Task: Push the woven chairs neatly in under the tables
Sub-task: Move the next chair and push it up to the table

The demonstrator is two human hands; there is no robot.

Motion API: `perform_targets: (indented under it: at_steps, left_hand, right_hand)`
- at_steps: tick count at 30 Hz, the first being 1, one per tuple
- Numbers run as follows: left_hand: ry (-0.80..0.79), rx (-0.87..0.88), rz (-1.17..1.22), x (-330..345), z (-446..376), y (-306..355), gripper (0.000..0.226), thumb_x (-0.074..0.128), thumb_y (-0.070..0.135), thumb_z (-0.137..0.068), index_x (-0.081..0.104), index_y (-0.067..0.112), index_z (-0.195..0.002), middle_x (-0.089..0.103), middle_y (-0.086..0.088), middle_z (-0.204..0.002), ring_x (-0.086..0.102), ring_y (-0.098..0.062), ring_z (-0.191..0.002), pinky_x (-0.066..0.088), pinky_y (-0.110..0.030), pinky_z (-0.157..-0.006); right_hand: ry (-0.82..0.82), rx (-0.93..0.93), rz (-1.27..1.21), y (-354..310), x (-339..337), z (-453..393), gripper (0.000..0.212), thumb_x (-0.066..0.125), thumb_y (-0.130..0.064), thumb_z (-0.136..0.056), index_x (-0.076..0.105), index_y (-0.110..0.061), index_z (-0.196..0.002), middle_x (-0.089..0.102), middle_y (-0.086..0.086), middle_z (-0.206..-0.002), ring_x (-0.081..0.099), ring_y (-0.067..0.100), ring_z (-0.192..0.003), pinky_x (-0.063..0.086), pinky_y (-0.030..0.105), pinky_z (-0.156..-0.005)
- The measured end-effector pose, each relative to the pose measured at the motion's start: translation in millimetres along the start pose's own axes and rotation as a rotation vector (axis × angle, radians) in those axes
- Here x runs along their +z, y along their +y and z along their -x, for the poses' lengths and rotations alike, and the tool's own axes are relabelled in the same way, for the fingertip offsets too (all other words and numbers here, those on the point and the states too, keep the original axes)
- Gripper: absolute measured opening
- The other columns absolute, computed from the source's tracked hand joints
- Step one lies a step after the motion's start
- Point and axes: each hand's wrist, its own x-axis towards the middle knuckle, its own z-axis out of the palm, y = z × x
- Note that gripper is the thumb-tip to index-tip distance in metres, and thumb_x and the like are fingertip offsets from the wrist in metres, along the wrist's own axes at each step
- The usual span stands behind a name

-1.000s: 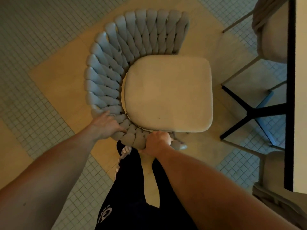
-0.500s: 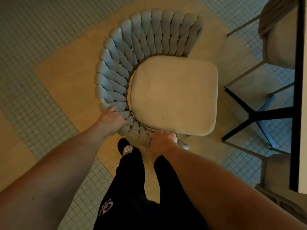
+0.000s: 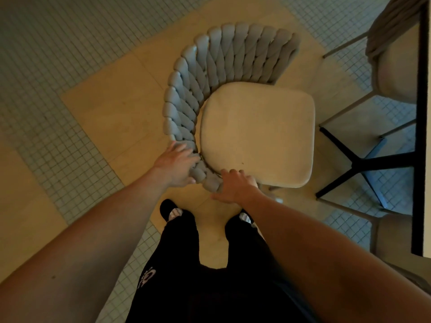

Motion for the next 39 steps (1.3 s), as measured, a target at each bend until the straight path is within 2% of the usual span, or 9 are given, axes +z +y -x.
perform_targets:
  at_steps: [3, 6, 12, 19, 23, 31, 39]
  left_hand:
    - [-0.026, -0.049, 0.066, -10, 19, -11, 0.086, 0.052, 0.069, -0.091, 0.026, 0.023, -0.158, 0.024, -0.008, -0.162, 0.01, -0.029, -0.151, 0.009, -0.05, -0.122]
    - [-0.045, -0.064, 0.141, -14, 31, -25, 0.085, 0.052, 0.066, -0.093, 0.02, 0.026, -0.16, 0.016, -0.006, -0.166, 0.003, -0.027, -0.153, 0.005, -0.054, -0.123]
    - [0.001, -0.047, 0.118, -34, 51, -66, 0.08, 0.054, 0.062, -0.094, 0.021, 0.027, -0.158, 0.021, -0.007, -0.165, 0.014, -0.028, -0.151, 0.012, -0.054, -0.122]
    - [0.033, -0.008, 0.113, -42, 68, -101, 0.085, 0.053, 0.063, -0.093, 0.014, 0.028, -0.16, 0.025, -0.003, -0.163, 0.018, -0.025, -0.15, 0.02, -0.048, -0.12]
    - [0.029, -0.003, 0.091, -48, 67, -121, 0.087, 0.053, 0.063, -0.093, 0.013, 0.027, -0.161, 0.022, -0.005, -0.164, 0.016, -0.025, -0.151, 0.021, -0.047, -0.121]
    - [0.03, 0.098, 0.02, -75, 30, -166, 0.086, 0.053, 0.064, -0.092, 0.015, 0.026, -0.16, 0.024, -0.006, -0.163, 0.014, -0.025, -0.151, 0.02, -0.047, -0.121]
    - [-0.074, 0.263, -0.142, -111, -31, -197, 0.092, 0.054, 0.068, -0.09, 0.012, 0.027, -0.16, 0.017, -0.008, -0.166, 0.005, -0.028, -0.154, 0.014, -0.049, -0.123]
  right_hand:
    - [0.025, 0.002, -0.011, -26, -3, 1, 0.091, 0.061, -0.076, -0.083, 0.038, -0.018, -0.149, 0.046, 0.011, -0.148, 0.04, 0.037, -0.138, 0.043, 0.053, -0.104]
    - [0.062, 0.021, -0.025, -47, -4, 1, 0.096, 0.058, -0.08, -0.082, 0.035, -0.018, -0.151, 0.046, 0.011, -0.149, 0.04, 0.037, -0.138, 0.041, 0.055, -0.106]
    - [0.126, 0.105, -0.096, -91, -16, 4, 0.095, 0.058, -0.079, -0.083, 0.034, -0.018, -0.152, 0.047, 0.012, -0.148, 0.041, 0.037, -0.138, 0.04, 0.055, -0.108]
    - [0.185, 0.151, -0.167, -125, -38, 3, 0.091, 0.061, -0.078, -0.082, 0.038, -0.019, -0.147, 0.047, 0.01, -0.147, 0.041, 0.036, -0.137, 0.039, 0.055, -0.107]
    - [0.208, 0.168, -0.192, -138, -45, -10, 0.097, 0.059, -0.082, -0.079, 0.034, -0.021, -0.15, 0.044, 0.009, -0.149, 0.039, 0.036, -0.139, 0.038, 0.055, -0.107]
    - [0.257, 0.233, -0.288, -160, -64, -49, 0.099, 0.059, -0.083, -0.078, 0.031, -0.021, -0.151, 0.039, 0.01, -0.152, 0.036, 0.037, -0.139, 0.037, 0.053, -0.107]
    - [0.27, 0.353, -0.503, -158, -89, -77, 0.098, 0.06, -0.083, -0.076, 0.032, -0.023, -0.149, 0.037, 0.007, -0.153, 0.035, 0.036, -0.14, 0.036, 0.054, -0.11]
